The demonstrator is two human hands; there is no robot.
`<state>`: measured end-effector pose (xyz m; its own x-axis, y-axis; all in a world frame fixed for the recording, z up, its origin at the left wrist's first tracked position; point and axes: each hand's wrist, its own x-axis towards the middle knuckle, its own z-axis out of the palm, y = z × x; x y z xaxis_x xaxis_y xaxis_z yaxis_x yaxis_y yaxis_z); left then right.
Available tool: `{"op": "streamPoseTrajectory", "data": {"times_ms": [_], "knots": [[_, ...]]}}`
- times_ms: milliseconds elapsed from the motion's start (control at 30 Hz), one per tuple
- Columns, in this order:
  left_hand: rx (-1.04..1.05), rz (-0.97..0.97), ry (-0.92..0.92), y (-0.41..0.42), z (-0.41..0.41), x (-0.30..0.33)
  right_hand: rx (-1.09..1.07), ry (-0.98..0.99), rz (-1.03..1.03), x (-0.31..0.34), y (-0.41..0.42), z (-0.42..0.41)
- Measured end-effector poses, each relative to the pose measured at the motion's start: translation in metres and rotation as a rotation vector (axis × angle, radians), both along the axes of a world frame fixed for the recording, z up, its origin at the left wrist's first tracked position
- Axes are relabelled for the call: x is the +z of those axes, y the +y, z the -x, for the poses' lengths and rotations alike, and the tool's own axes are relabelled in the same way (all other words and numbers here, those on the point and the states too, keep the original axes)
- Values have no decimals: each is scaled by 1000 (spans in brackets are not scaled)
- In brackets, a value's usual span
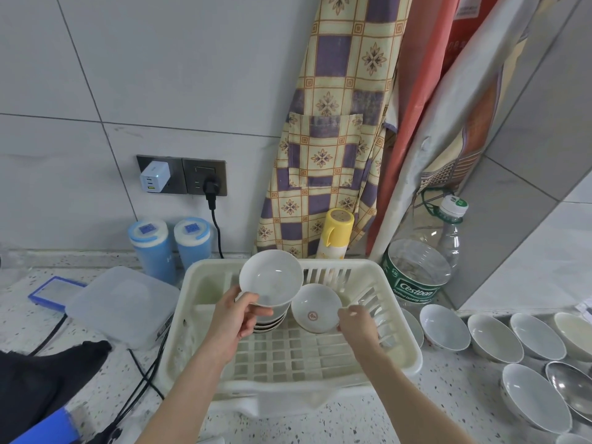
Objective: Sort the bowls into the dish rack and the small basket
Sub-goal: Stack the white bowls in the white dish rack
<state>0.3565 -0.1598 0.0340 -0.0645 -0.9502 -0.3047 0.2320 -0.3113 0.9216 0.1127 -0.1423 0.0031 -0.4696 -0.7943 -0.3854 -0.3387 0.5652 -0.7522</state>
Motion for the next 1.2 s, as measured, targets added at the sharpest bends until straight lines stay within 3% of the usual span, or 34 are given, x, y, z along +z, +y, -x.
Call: {"op": "streamPoseTrajectory", "data": {"times_ms": [67, 167, 300, 367, 700, 1033, 1200], "knots": [[-27, -2, 0, 1, 4, 1, -82, 40, 182, 4, 1, 1], [-68, 8, -41, 2, 15, 4, -84, -95, 392, 13, 1, -1], [-144, 14, -123, 3, 39, 7, -159, -474, 418, 20, -3, 0], [-165, 27, -142, 4, 50, 7, -127, -531, 401, 20, -2, 1], [-242, 79, -213, 3, 60, 2, 48, -331, 431, 18, 1, -2], [-144, 225, -229, 4, 52, -4, -86, -286, 412, 10, -3, 4], [-128, 253, -398, 3, 53, -14, -57, -151, 365, 8, -1, 2]]}}
